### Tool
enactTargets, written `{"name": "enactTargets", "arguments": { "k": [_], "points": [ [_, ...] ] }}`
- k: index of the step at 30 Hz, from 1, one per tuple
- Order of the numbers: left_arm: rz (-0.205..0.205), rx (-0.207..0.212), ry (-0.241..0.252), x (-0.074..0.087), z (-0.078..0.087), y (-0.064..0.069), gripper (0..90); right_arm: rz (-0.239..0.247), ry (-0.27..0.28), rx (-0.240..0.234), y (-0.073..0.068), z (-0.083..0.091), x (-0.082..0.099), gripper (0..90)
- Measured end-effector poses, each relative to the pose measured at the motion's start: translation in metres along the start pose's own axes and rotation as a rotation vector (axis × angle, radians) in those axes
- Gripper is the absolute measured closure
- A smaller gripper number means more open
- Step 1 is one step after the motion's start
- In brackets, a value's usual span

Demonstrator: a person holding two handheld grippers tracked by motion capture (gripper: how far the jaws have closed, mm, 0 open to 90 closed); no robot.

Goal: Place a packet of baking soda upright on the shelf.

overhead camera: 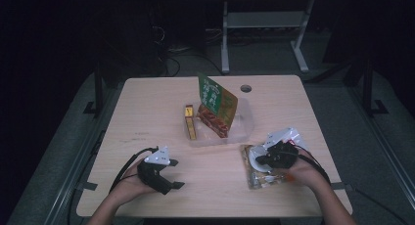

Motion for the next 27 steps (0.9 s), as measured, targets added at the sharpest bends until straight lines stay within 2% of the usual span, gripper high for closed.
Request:
{"name": "enactTargets", "arguments": {
  "k": [4,7,8,12,19,23,27],
  "points": [
    [0.002,0.002,0.000,0.000,-0.001,0.002,18.7,0.010,0.011,-0.020,-0.006,-0.003,-0.003,90.0],
    [-0.004,0.007,-0.006,-0.001,-0.001,0.003,18.7,0.037,0.012,-0.048,-0.019,-0.010,-0.012,90.0],
    [-0.004,0.007,-0.006,-0.001,-0.001,0.003,18.7,0.037,0.012,-0.048,-0.019,-0.010,-0.012,90.0],
    [-0.004,0.011,0.000,-0.002,-0.001,0.003,18.7,0.123,0.017,-0.085,-0.035,-0.022,-0.026,90.0],
    [0.001,0.015,0.016,-0.003,-0.001,0.003,18.7,0.183,0.025,-0.136,-0.057,-0.036,-0.044,90.0],
    [0.002,0.019,0.024,-0.003,-0.001,0.004,18.7,0.220,0.023,-0.180,-0.071,-0.046,-0.057,90.0],
    [-0.003,0.018,0.024,-0.003,-0.001,0.003,18.7,0.242,0.025,-0.195,-0.079,-0.052,-0.064,90.0]
  ]
}}
Point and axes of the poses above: each handheld gripper's, and its own axes: z roughly backward along the jaws, x roughly out of its underside, y roughly to its right, the point moved 2 cm from there along -z, roughly forward along the jaws
